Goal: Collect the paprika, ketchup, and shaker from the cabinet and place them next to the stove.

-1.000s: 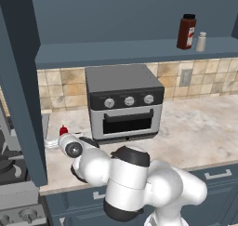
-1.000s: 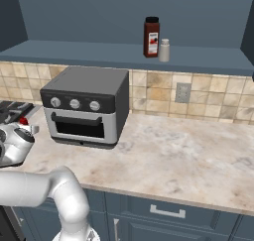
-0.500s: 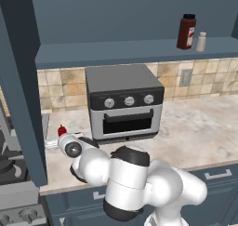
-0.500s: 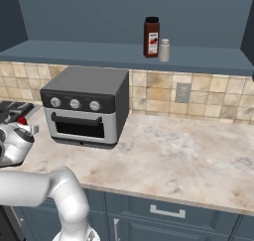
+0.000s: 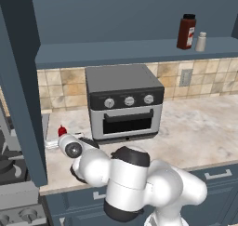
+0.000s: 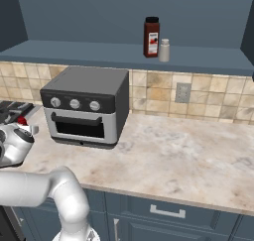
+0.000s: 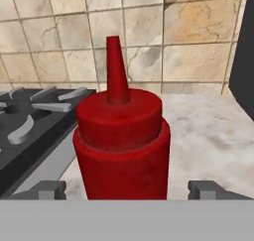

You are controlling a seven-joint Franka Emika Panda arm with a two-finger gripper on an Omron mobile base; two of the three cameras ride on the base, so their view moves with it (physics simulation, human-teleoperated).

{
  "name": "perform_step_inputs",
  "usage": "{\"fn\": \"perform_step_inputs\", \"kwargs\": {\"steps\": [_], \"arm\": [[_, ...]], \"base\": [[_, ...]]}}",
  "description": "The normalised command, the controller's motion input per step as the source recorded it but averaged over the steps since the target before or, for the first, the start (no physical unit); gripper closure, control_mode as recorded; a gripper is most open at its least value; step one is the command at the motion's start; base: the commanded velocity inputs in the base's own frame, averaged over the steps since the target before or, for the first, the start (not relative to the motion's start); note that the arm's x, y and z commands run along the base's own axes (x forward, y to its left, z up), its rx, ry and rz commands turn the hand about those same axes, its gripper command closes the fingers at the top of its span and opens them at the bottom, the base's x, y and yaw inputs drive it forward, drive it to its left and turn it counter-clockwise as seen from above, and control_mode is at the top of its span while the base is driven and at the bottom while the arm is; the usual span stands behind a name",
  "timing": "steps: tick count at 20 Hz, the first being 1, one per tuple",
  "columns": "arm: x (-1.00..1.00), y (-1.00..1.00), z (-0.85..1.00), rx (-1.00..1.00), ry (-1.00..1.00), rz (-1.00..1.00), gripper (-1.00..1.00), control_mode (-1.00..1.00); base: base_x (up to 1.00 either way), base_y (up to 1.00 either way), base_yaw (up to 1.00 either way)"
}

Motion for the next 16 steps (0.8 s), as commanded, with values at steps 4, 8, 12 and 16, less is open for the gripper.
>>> {"fn": "perform_step_inputs", "kwargs": {"steps": [4,8,12,16], "arm": [[-0.05,0.00,0.09,0.00,0.00,0.00,-1.00,-1.00],[-0.07,0.00,0.03,0.00,-0.01,0.00,-1.00,-1.00],[-0.09,0.00,0.08,0.00,0.00,0.00,-1.00,-1.00],[-0.20,0.00,0.13,0.00,-0.01,0.00,-1.00,-1.00]], "base": [[0.00,0.00,0.00],[0.00,0.00,0.00],[0.00,0.00,0.00],[0.00,0.00,0.00]]}}
